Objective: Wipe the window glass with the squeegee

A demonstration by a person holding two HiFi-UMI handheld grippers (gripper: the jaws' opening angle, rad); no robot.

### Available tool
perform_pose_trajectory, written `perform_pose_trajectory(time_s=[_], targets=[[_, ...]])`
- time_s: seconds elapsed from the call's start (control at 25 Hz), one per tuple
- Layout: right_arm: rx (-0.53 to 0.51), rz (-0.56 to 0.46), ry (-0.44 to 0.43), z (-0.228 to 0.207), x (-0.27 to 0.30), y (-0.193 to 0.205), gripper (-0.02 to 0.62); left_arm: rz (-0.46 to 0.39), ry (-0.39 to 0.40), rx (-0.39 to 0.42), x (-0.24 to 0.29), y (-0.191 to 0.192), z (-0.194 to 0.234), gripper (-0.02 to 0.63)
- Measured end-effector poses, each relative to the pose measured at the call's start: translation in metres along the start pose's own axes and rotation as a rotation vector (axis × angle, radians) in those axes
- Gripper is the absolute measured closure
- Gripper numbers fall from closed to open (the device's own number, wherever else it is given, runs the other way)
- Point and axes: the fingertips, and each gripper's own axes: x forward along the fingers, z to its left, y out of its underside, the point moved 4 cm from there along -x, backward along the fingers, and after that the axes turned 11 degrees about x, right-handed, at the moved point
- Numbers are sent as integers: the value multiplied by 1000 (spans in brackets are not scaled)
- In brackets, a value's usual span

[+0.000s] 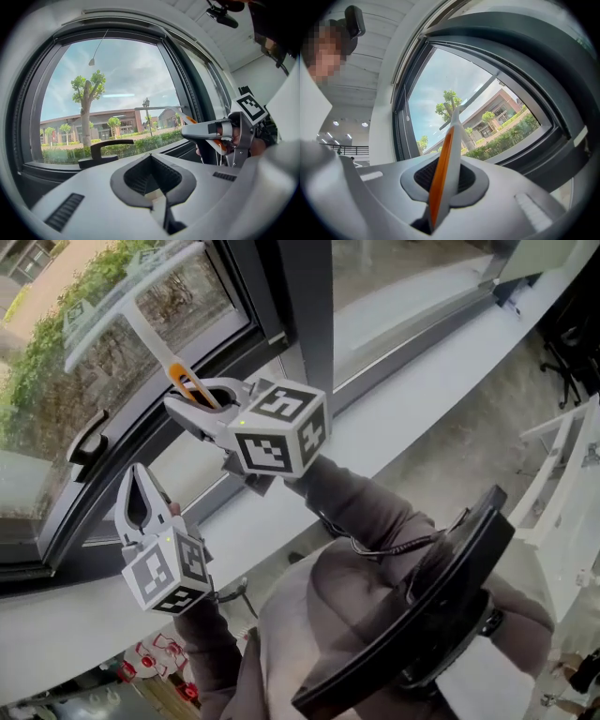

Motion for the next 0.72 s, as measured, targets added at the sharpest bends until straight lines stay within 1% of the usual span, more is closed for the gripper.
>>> perform_pose_trajectory(time_s=[0.52, 0.72], targets=[[46, 25, 38, -11, -10, 19, 569, 20, 20, -6, 2, 1, -5, 604], [45, 26, 35, -15, -7, 23, 569, 6, 19, 5, 5, -1, -4, 604]])
